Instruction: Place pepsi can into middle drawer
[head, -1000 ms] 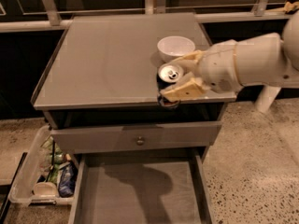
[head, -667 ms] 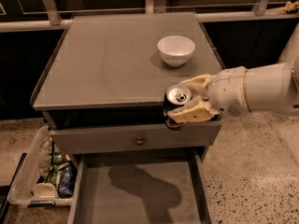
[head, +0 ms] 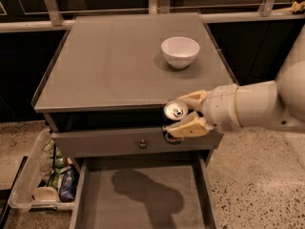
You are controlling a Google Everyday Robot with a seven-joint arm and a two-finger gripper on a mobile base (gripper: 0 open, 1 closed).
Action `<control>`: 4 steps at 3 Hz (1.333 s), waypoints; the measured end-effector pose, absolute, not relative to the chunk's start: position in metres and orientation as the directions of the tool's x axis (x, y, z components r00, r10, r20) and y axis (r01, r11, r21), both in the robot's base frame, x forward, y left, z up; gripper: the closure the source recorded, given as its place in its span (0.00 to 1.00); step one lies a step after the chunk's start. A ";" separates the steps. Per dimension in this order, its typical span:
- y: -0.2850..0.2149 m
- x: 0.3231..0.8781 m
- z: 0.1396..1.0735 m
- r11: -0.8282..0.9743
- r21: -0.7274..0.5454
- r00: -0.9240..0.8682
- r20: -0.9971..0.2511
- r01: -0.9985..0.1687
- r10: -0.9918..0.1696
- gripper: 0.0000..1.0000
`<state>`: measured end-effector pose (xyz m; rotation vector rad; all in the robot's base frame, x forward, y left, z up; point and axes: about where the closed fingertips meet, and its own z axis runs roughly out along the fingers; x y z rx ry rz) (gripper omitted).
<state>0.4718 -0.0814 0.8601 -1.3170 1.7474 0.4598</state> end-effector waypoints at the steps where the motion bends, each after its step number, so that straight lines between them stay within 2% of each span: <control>1: -0.072 0.462 0.788 0.391 -0.155 -0.112 -0.807 -0.907 -0.579 1.00; 3: -0.075 0.471 0.663 0.497 -0.171 -0.161 -0.816 -0.851 -0.556 1.00; 4: -0.075 0.471 0.663 0.497 -0.171 -0.161 -0.816 -0.851 -0.556 1.00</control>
Offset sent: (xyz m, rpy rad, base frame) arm -0.0031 0.0078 -0.2252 0.0253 0.0540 -0.1380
